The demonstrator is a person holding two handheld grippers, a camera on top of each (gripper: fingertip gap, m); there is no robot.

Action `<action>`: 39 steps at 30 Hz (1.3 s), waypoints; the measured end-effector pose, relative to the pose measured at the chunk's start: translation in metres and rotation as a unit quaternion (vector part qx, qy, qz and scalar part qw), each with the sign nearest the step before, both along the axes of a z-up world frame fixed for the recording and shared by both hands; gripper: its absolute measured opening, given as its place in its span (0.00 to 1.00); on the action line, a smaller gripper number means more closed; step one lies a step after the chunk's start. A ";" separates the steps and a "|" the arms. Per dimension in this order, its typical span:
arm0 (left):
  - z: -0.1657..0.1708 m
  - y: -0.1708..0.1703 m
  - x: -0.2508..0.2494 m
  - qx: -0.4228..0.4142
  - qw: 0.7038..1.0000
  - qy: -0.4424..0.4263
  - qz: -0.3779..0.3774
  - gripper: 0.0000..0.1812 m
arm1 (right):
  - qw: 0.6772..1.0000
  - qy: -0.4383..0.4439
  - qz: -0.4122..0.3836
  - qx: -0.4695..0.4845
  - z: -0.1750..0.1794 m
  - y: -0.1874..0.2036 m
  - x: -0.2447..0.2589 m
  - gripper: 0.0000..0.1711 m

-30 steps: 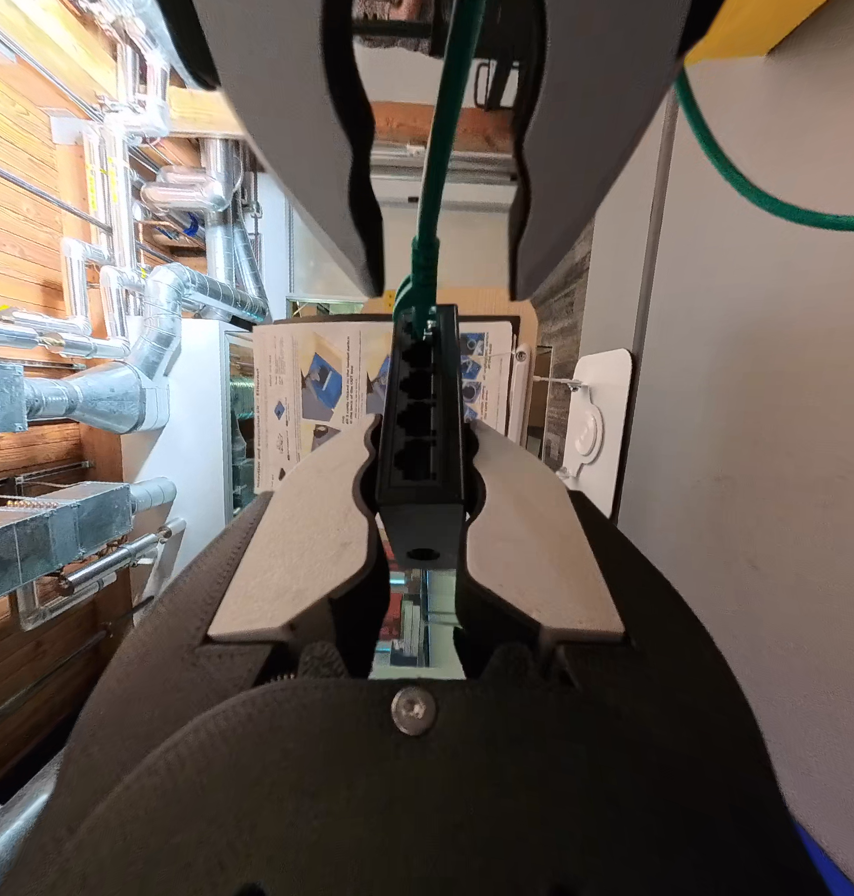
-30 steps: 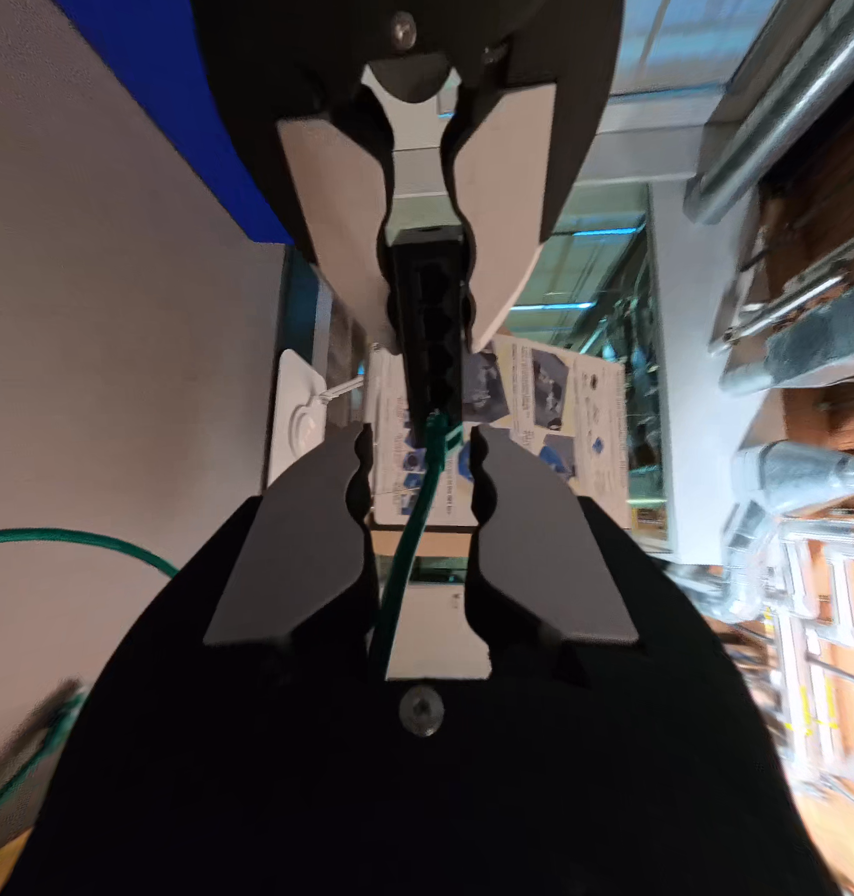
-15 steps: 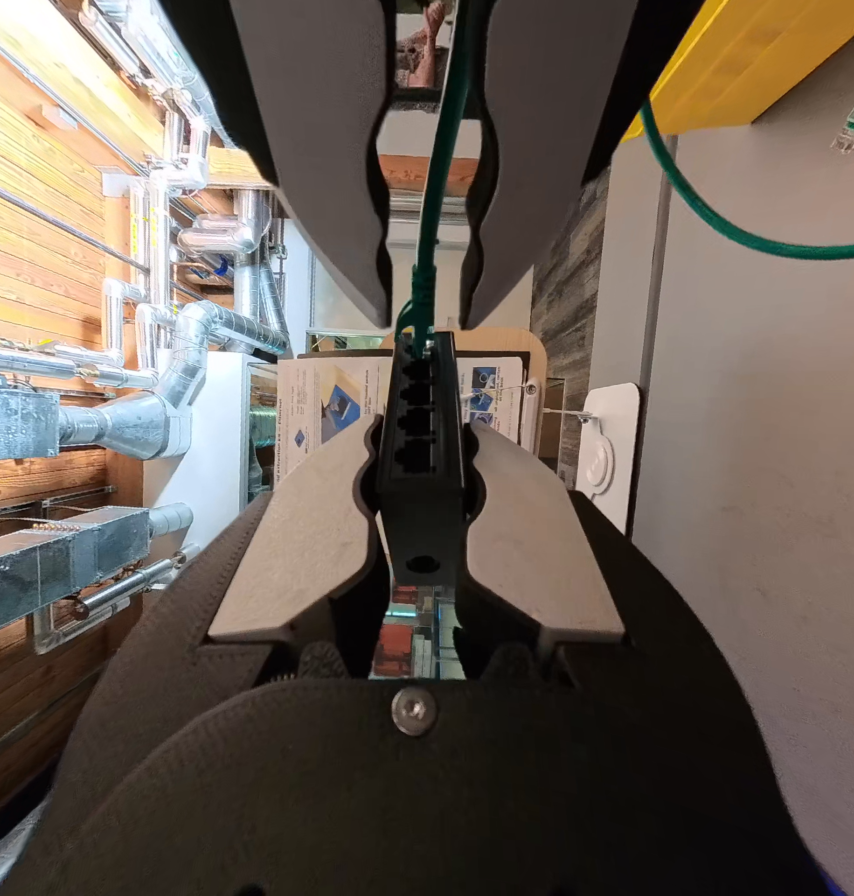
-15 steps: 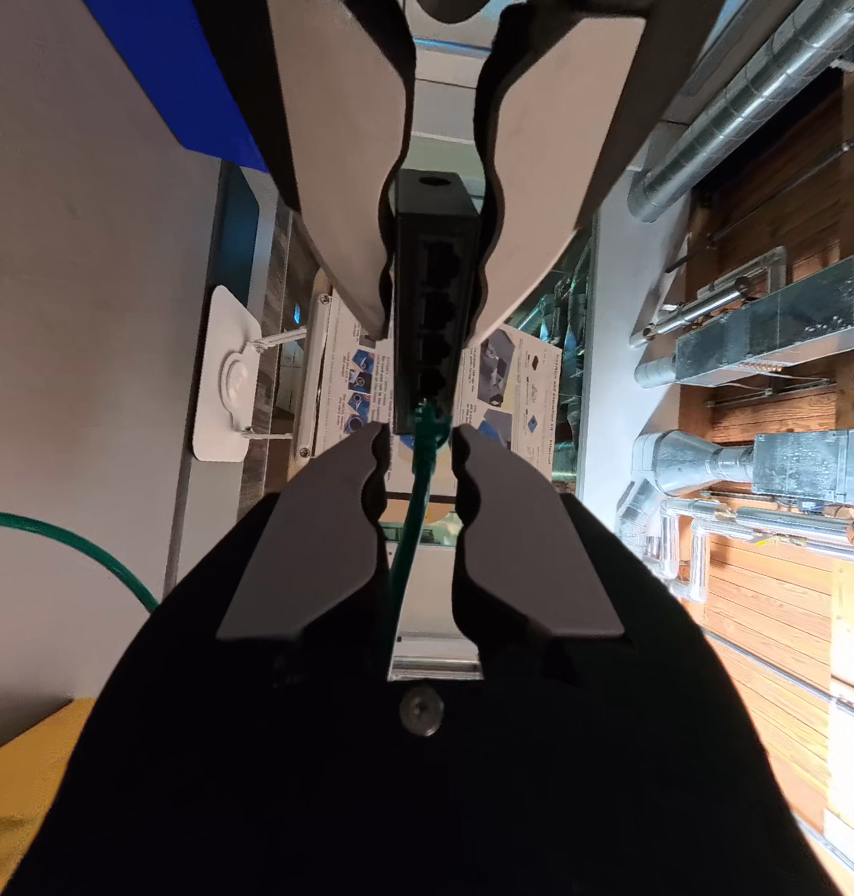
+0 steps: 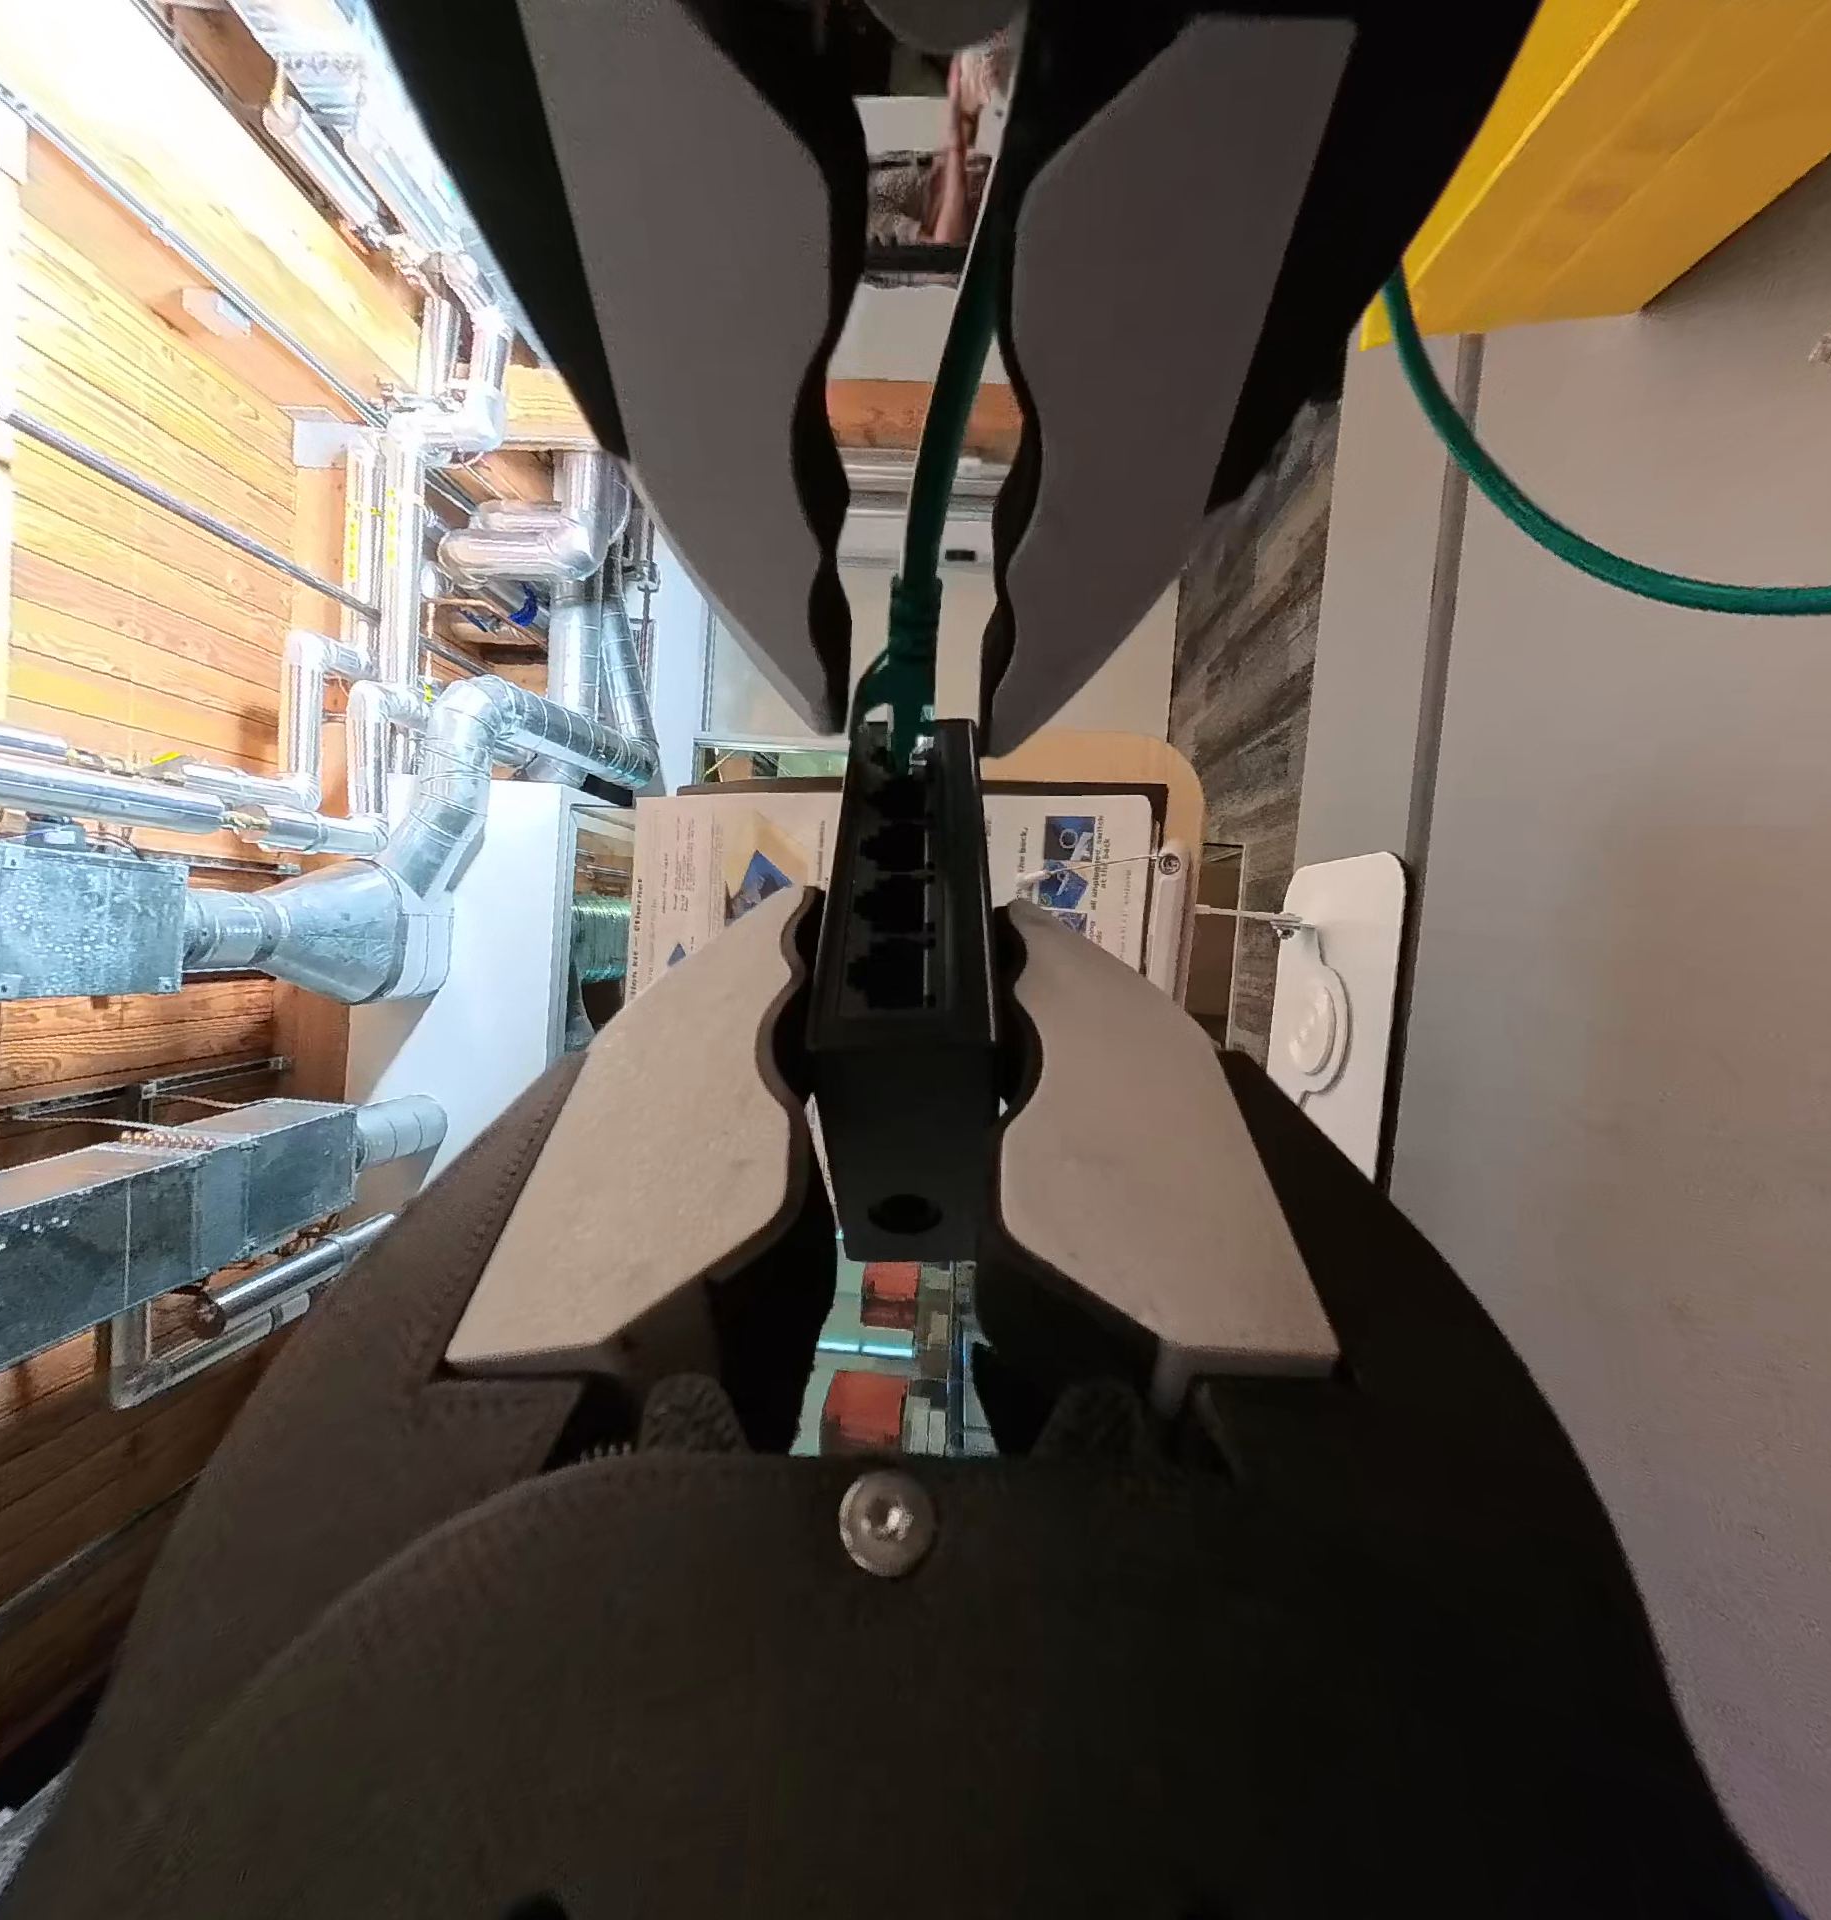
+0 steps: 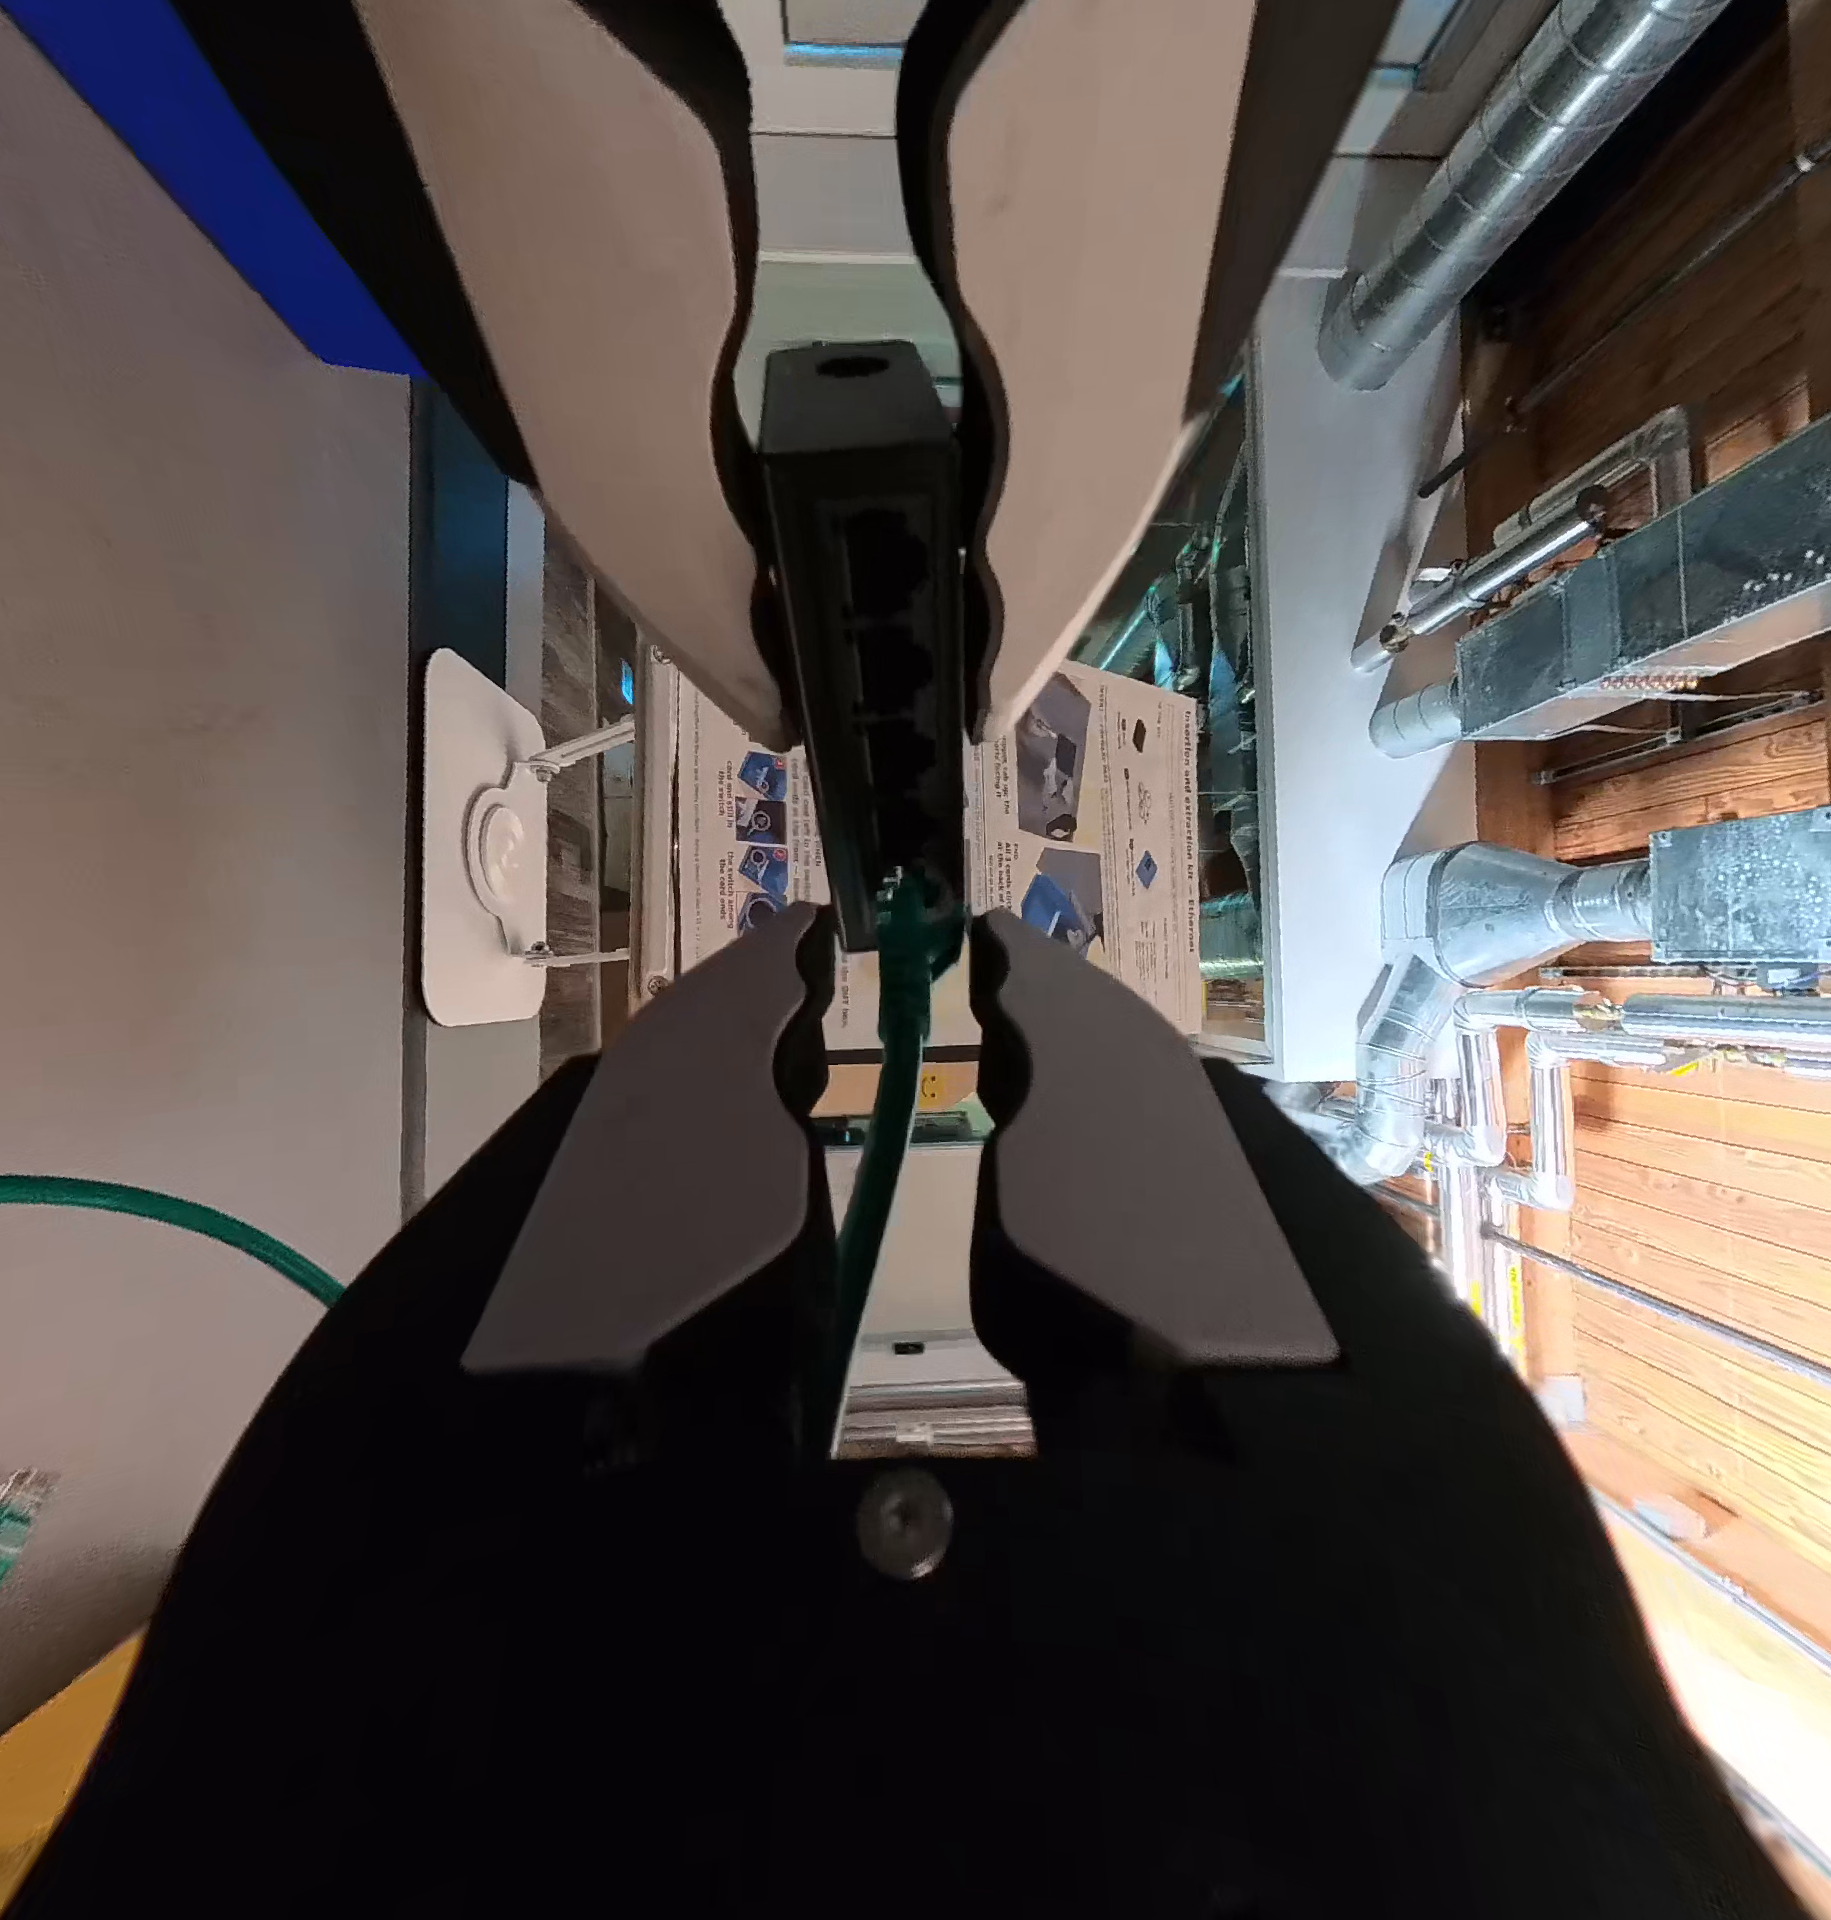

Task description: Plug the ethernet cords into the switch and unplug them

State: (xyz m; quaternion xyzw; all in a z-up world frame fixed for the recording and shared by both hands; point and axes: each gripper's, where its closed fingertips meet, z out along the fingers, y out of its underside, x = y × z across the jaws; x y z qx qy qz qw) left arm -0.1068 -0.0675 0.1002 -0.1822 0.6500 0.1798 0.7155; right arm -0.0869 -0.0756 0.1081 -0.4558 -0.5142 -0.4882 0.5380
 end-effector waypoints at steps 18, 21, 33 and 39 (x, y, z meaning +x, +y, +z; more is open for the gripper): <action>0.004 -0.004 -0.003 0.010 1.000 0.000 -0.006 0.15 | 1.000 -0.001 0.018 0.013 0.005 -0.006 -0.002 0.15; 0.003 -0.004 -0.002 0.013 1.000 0.002 -0.004 0.15 | 0.999 -0.019 0.034 0.030 0.006 -0.008 -0.007 0.11; 0.005 -0.010 -0.003 0.026 1.000 0.000 -0.017 0.15 | 0.999 -0.005 0.028 0.021 0.006 -0.009 -0.006 0.09; 0.002 -0.006 -0.001 0.035 0.999 0.002 -0.013 0.16 | 1.000 -0.006 0.020 0.003 0.000 -0.009 -0.005 0.09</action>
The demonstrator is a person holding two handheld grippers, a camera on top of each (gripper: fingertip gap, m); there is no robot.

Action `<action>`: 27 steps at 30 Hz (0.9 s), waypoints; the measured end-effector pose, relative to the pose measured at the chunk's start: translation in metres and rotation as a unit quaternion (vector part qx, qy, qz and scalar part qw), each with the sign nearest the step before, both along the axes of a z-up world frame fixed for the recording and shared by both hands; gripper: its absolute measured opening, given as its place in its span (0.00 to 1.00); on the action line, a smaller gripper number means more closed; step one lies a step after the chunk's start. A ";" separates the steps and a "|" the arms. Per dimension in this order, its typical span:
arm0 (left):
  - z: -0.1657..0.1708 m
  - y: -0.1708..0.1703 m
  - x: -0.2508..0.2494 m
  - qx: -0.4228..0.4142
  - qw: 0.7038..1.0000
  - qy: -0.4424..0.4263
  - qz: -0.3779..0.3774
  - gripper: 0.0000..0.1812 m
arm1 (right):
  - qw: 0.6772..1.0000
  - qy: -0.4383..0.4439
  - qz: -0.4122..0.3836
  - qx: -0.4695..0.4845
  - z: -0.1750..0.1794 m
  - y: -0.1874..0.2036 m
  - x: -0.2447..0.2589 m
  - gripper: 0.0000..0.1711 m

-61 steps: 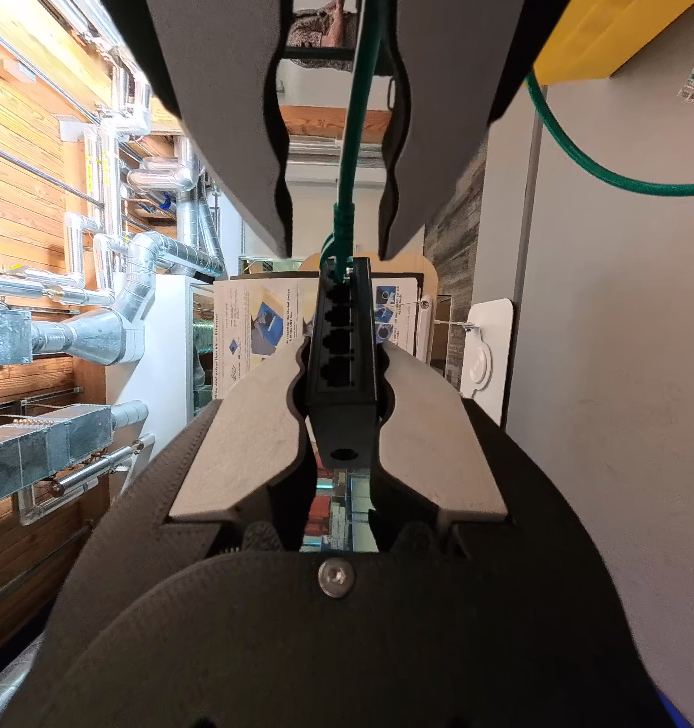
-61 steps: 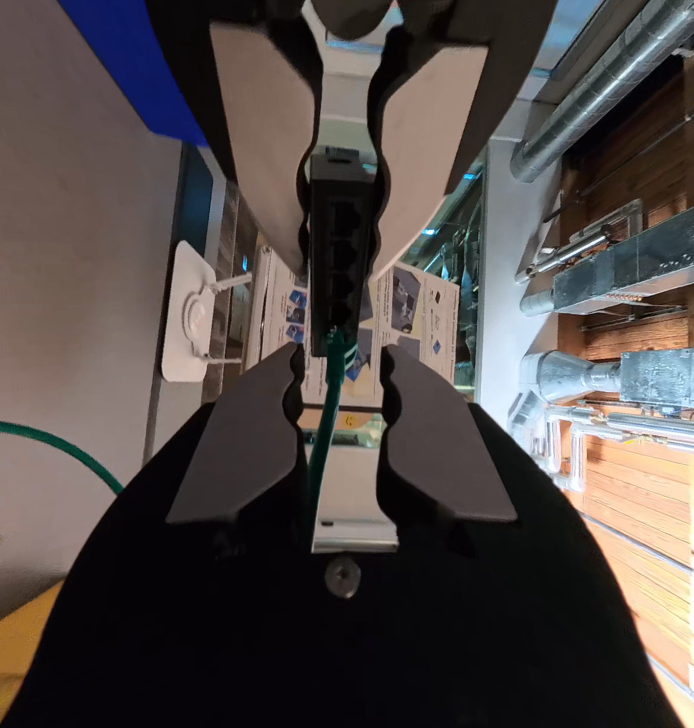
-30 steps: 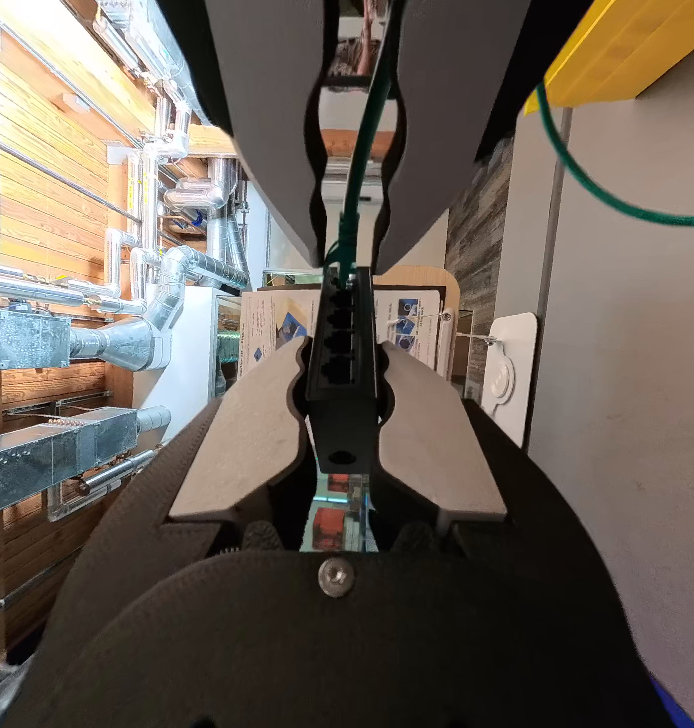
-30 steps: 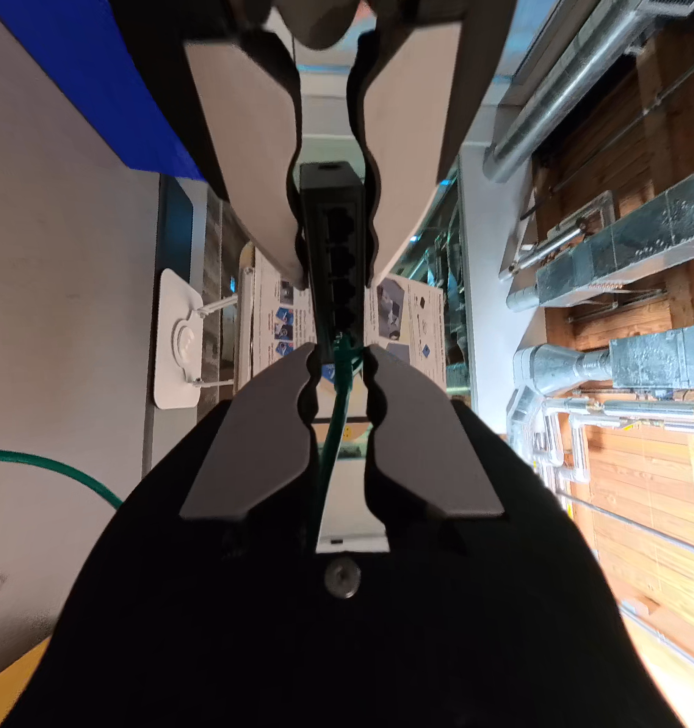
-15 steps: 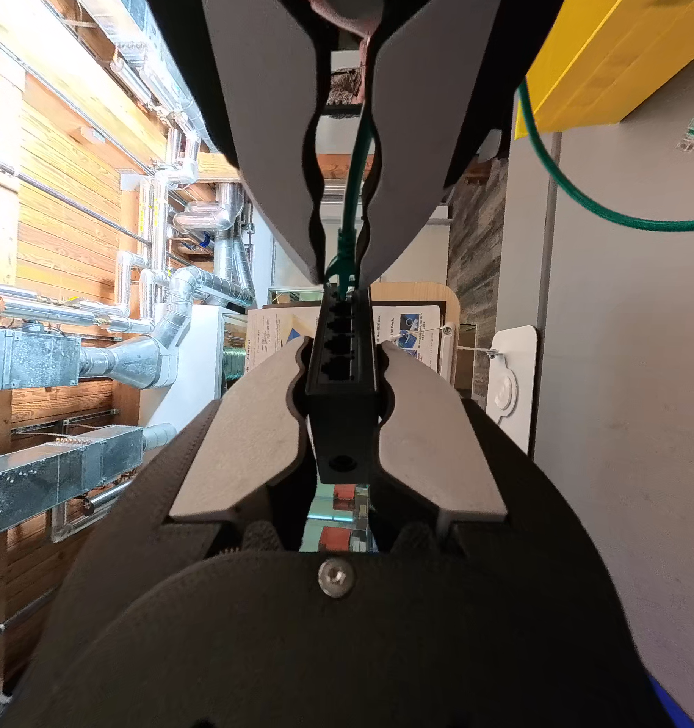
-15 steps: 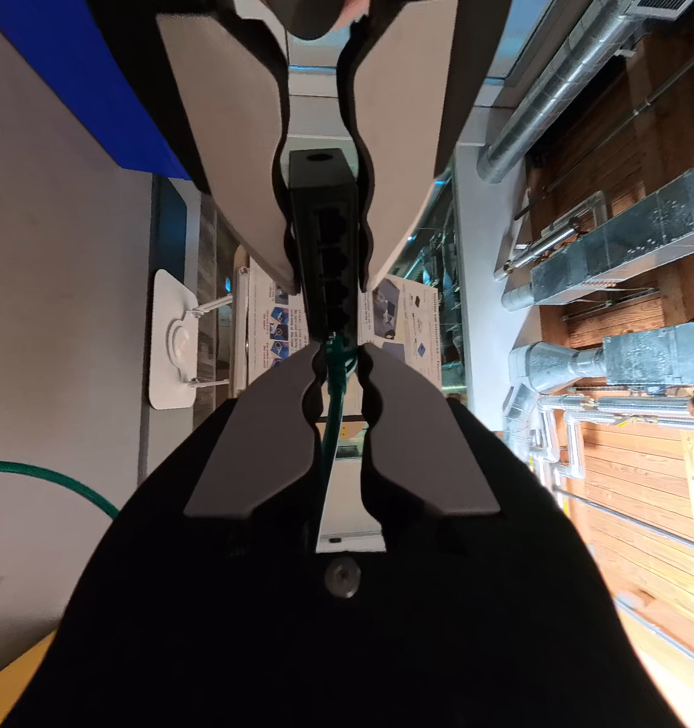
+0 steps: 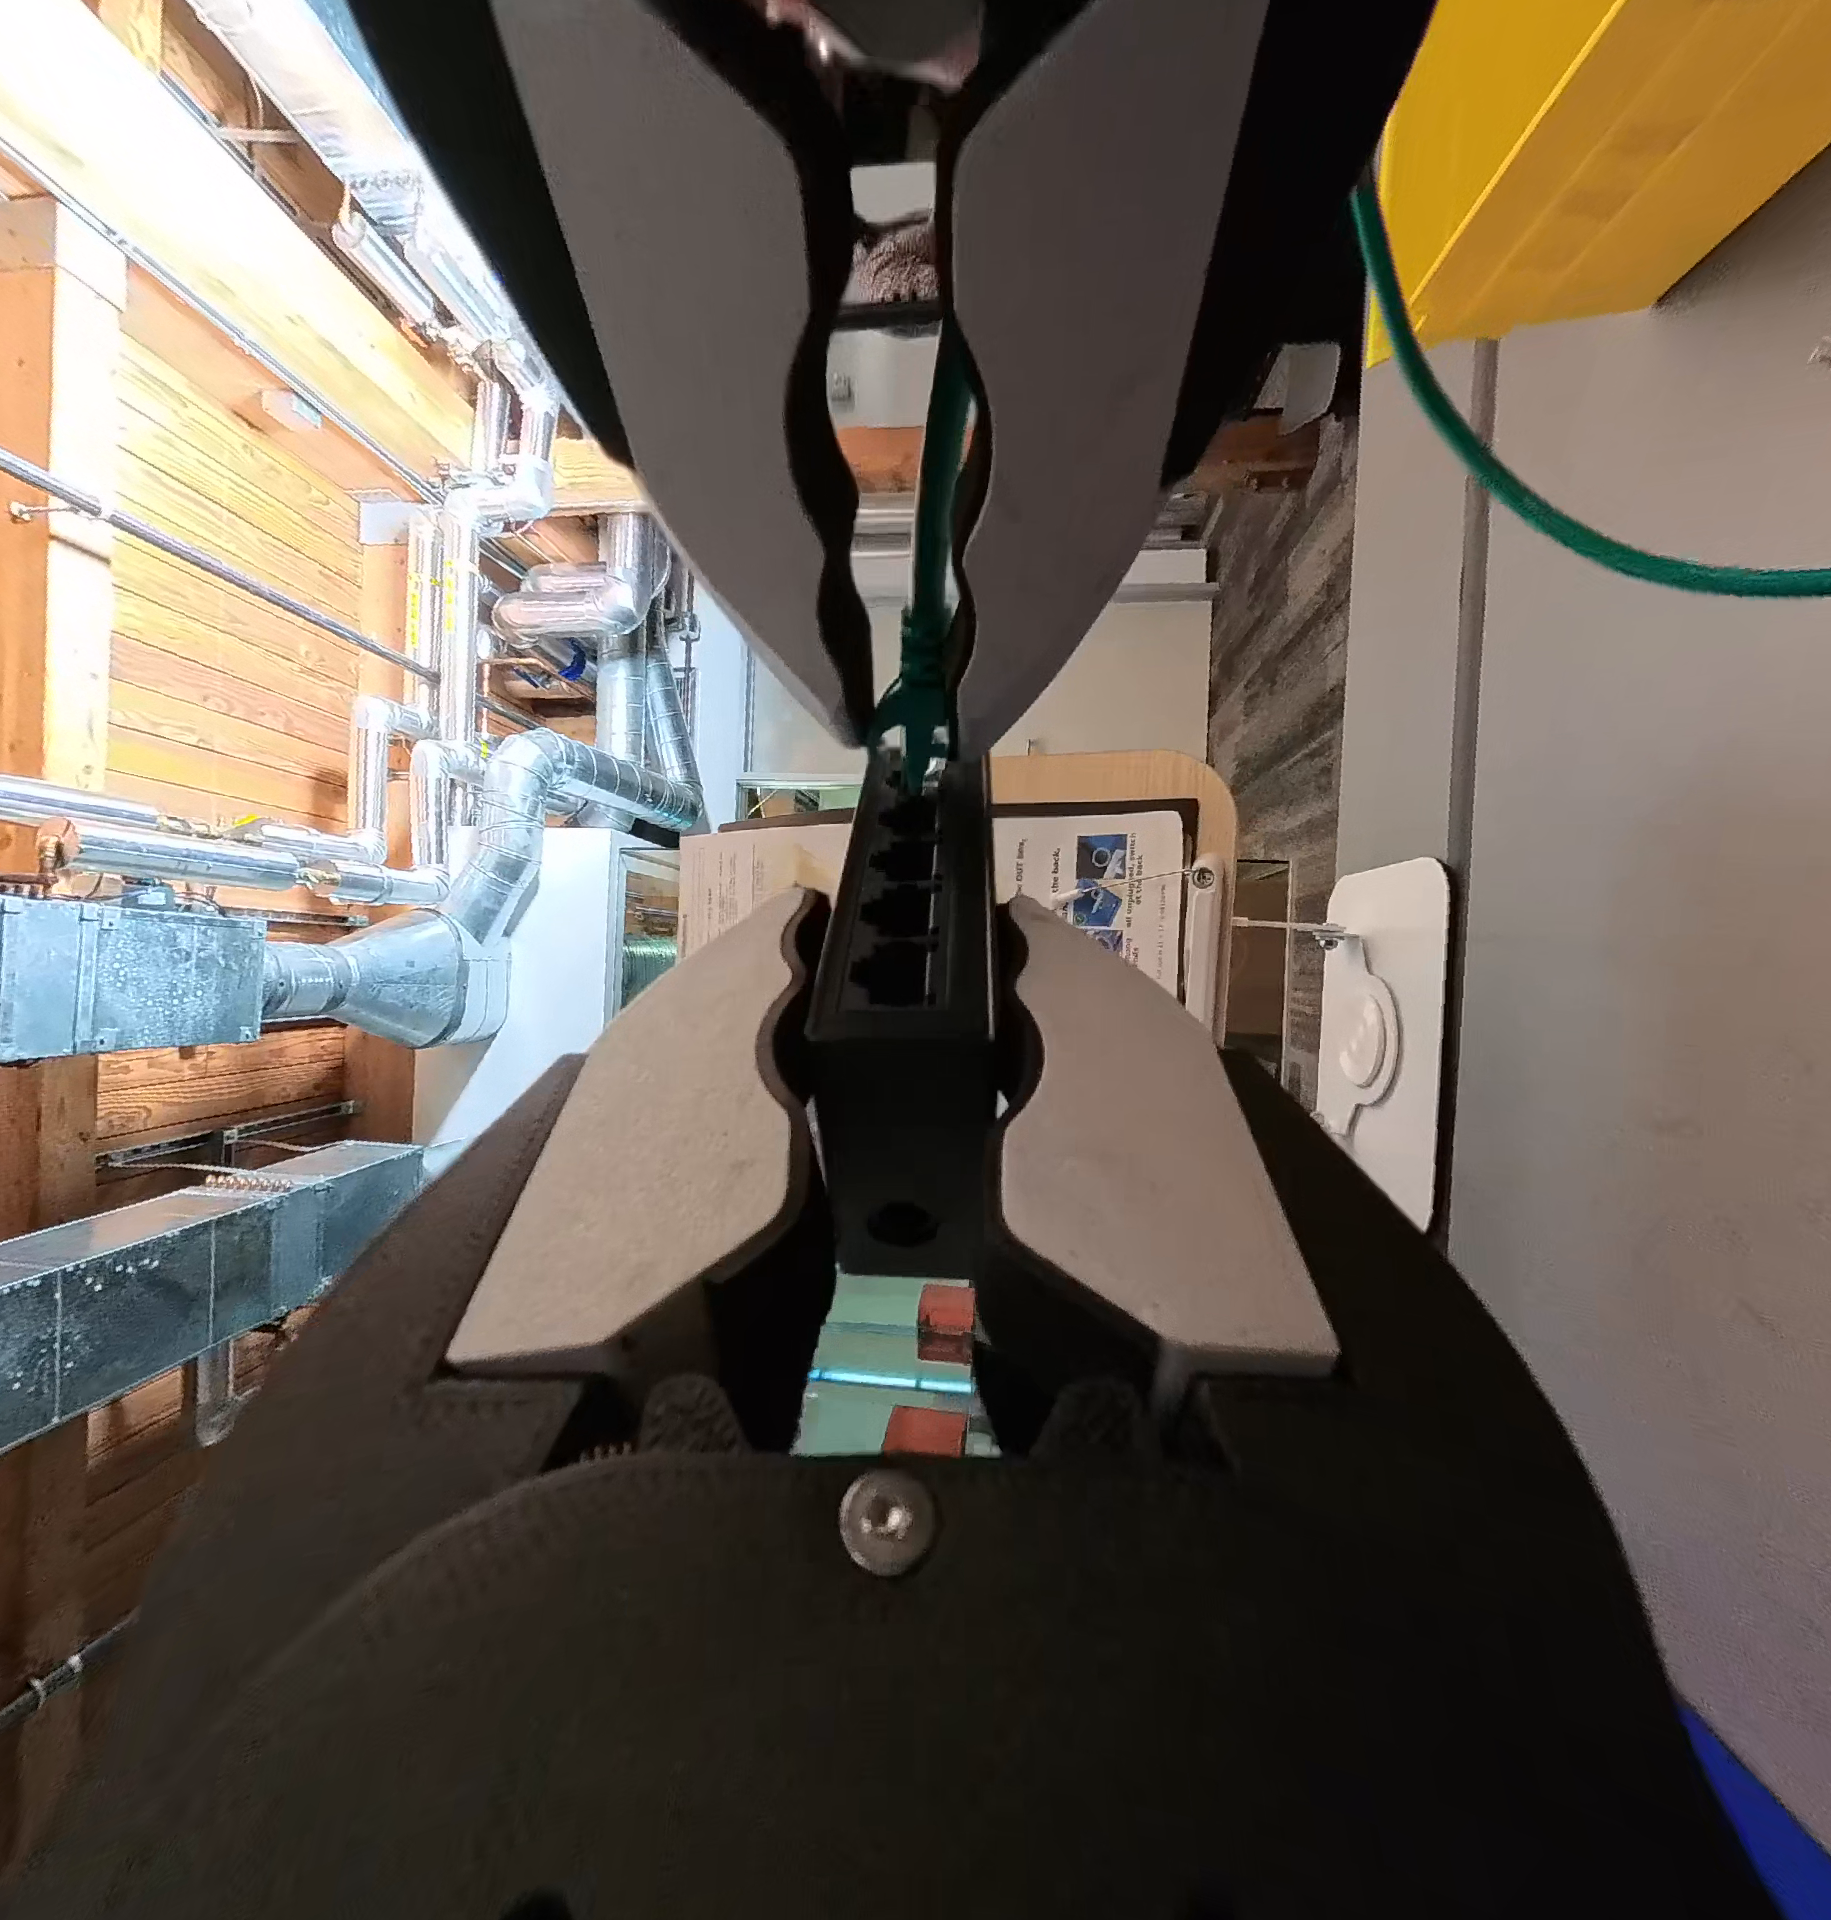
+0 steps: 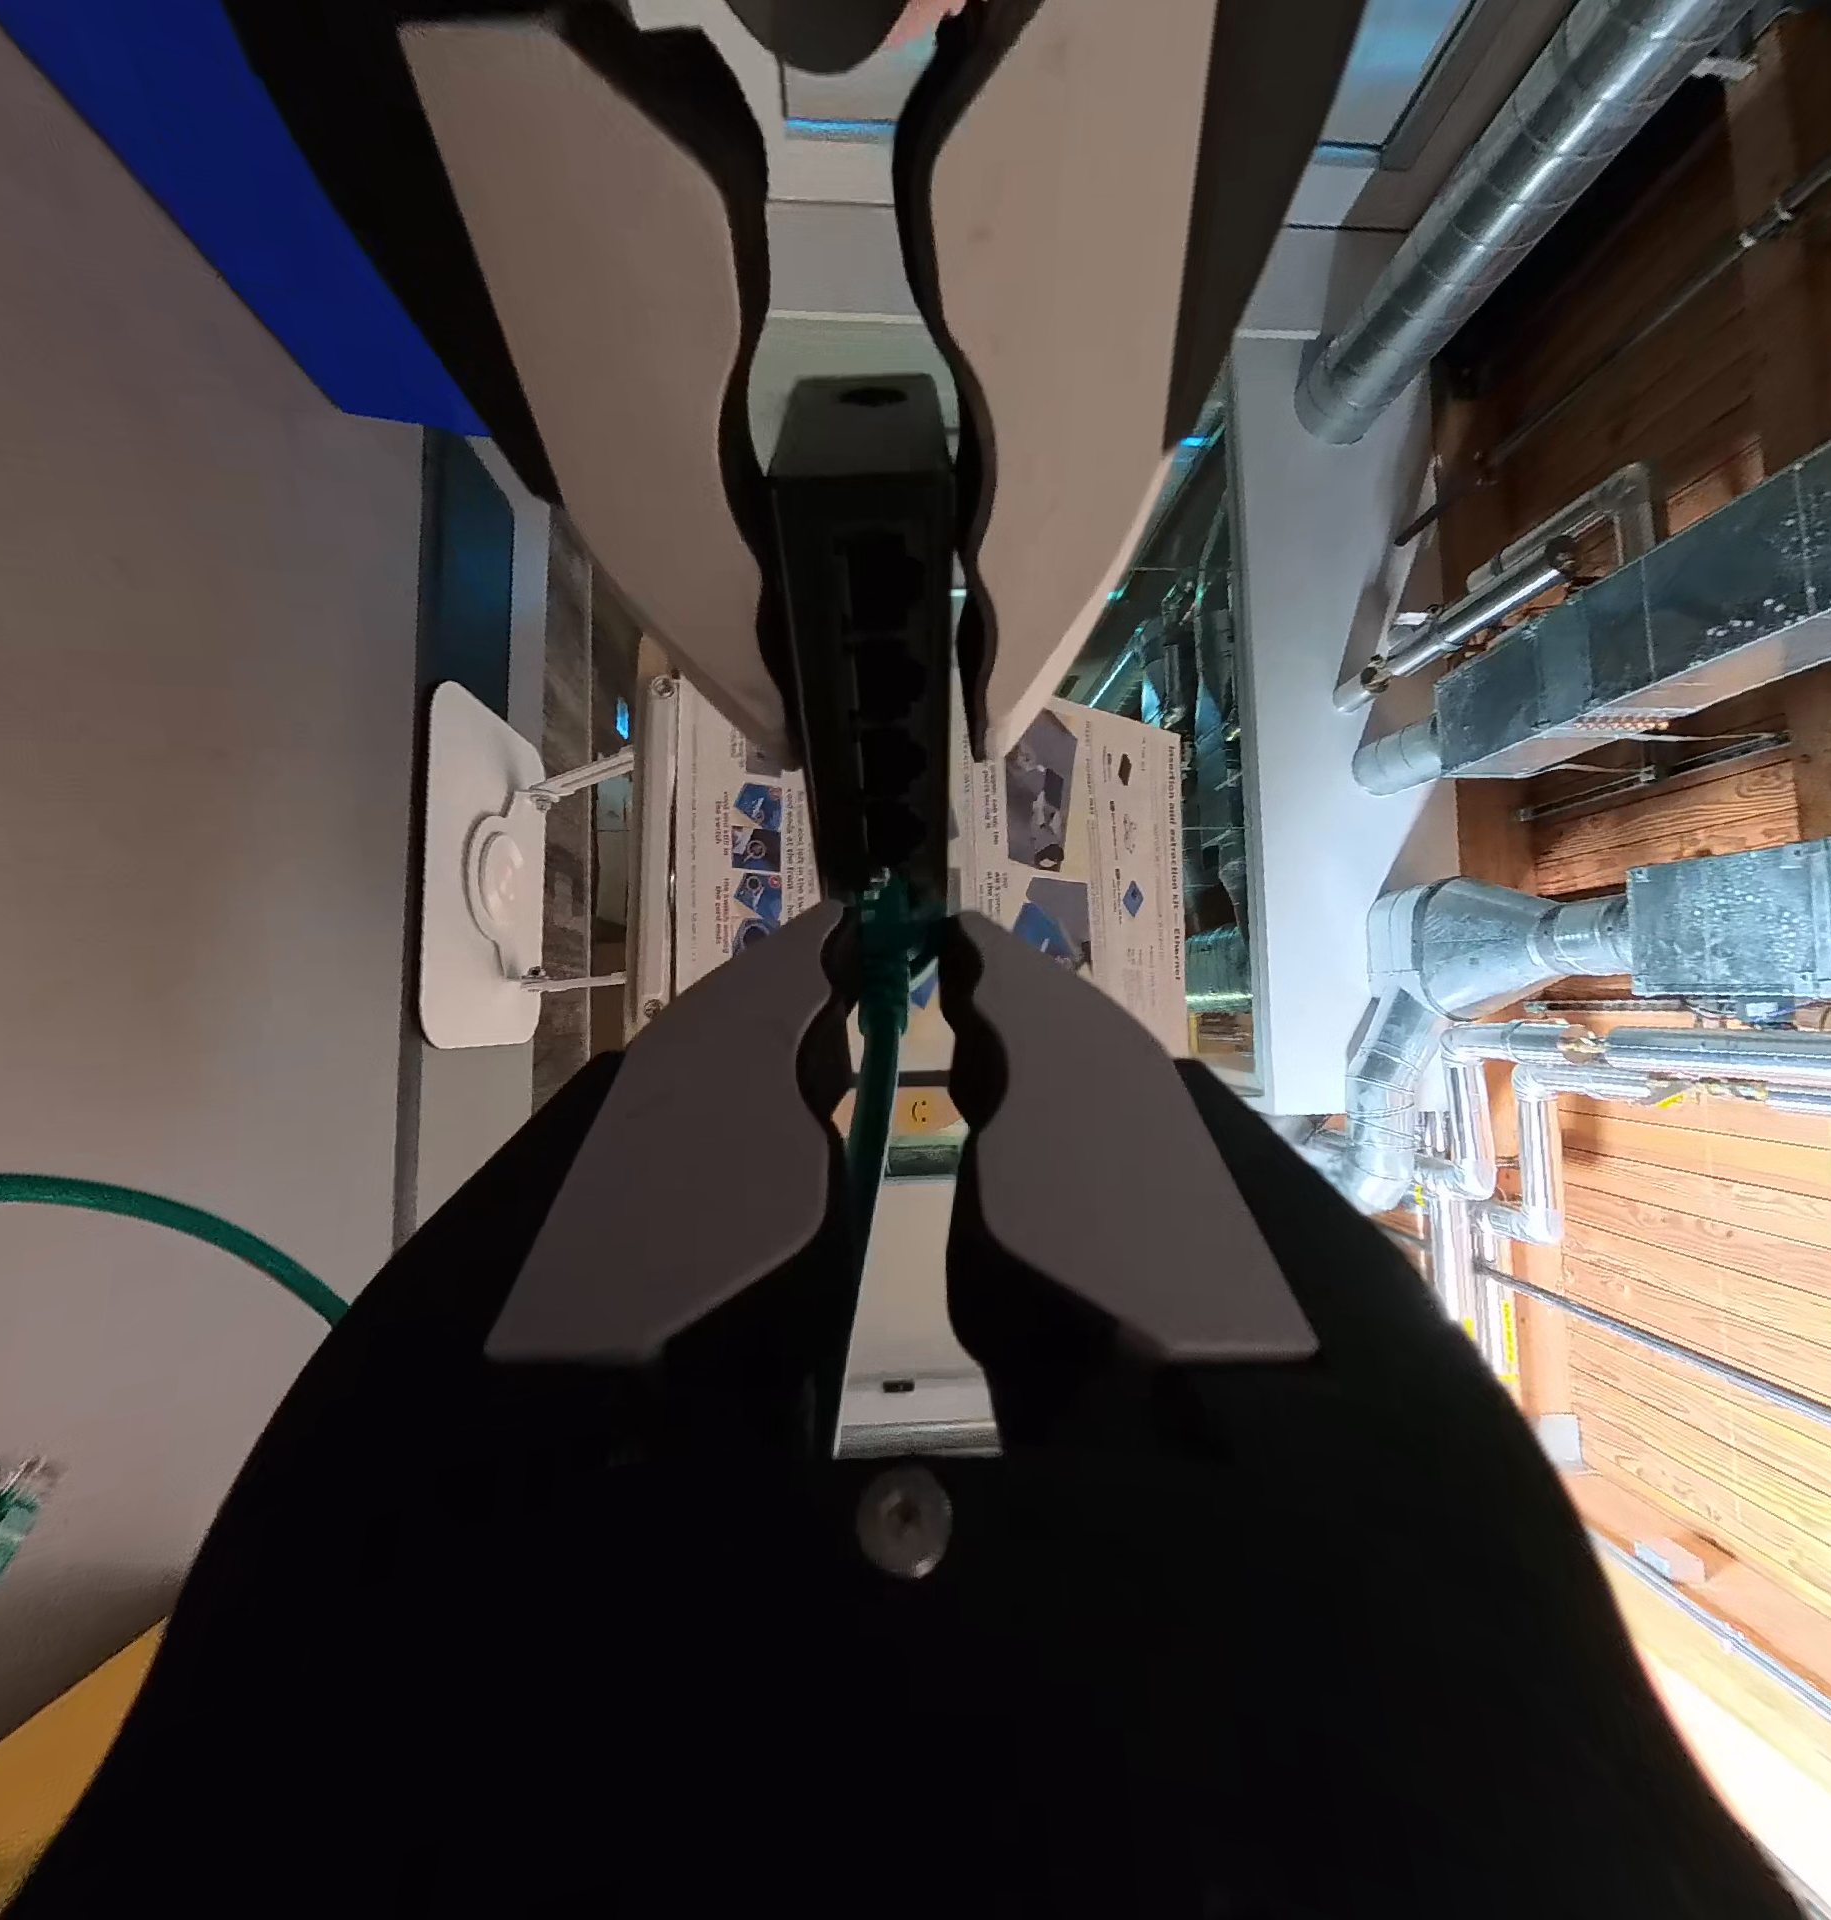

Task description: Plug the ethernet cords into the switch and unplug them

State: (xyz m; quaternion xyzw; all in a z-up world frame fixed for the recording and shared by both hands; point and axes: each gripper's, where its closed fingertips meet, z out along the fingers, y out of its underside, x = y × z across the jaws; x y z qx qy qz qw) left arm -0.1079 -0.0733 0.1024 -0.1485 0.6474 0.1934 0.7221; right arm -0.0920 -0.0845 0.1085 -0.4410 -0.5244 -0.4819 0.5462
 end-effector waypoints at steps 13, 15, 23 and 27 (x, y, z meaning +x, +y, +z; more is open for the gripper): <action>-0.032 0.019 0.024 -0.023 1.000 0.016 -0.008 0.17 | 0.988 0.026 -0.056 -0.139 -0.038 0.008 0.022 0.08; -0.041 0.021 0.029 -0.027 0.999 0.030 -0.008 0.17 | 0.982 0.027 -0.065 -0.174 -0.050 0.008 0.027 0.09; -0.078 0.027 0.043 -0.087 0.993 0.078 -0.014 0.17 | 0.957 0.050 -0.076 -0.276 -0.085 0.009 0.041 0.09; -0.094 0.031 0.047 -0.116 0.988 0.098 -0.003 0.17 | 0.945 0.059 -0.082 -0.310 -0.101 0.012 0.045 0.09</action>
